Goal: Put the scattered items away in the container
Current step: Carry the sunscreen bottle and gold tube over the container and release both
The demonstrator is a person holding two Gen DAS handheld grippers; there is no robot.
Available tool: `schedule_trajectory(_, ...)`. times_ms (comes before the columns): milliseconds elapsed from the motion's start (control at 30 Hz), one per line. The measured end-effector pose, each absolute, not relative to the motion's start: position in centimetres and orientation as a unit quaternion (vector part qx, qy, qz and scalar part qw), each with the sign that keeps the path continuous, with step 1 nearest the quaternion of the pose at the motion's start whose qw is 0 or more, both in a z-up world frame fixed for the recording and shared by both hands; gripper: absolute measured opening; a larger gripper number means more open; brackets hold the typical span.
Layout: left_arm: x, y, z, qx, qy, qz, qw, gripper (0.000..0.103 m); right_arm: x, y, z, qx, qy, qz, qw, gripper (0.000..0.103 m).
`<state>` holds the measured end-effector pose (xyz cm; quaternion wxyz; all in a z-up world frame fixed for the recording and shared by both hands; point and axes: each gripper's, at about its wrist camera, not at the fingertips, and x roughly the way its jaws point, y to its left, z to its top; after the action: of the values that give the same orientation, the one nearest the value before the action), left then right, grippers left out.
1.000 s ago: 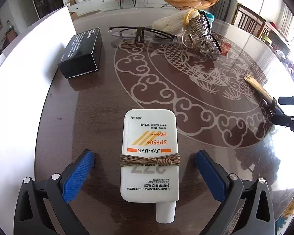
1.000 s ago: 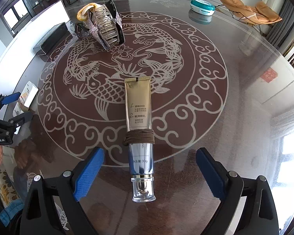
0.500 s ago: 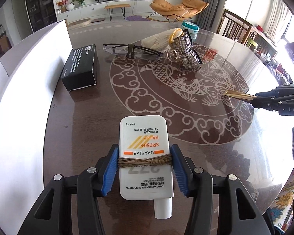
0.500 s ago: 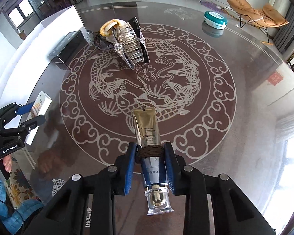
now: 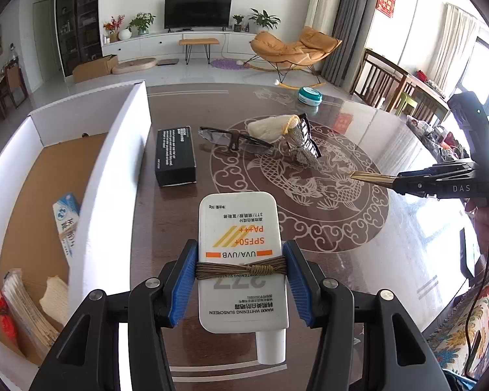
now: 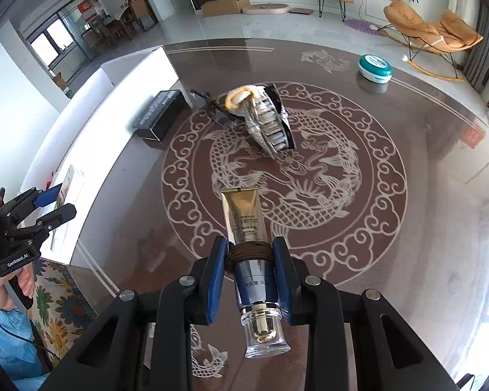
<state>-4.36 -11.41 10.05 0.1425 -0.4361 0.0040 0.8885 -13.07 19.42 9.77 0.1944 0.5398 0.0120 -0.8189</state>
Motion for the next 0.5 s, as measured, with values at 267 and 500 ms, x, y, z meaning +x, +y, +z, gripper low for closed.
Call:
schedule_trajectory(267,-4.7,-25.2,13.4,-0.418,-0.041,0.907,0.032,0.052,-14.2,6.9,15.3,0.470,-0.019,-0.834,0.290,0.029)
schedule_trajectory(500,-5.5,-35.3,11.1,-0.443,-0.078,0.891,-0.059,0.052,-13.6,-8.1,16.4,0.438,-0.041,-0.809,0.391,0.029)
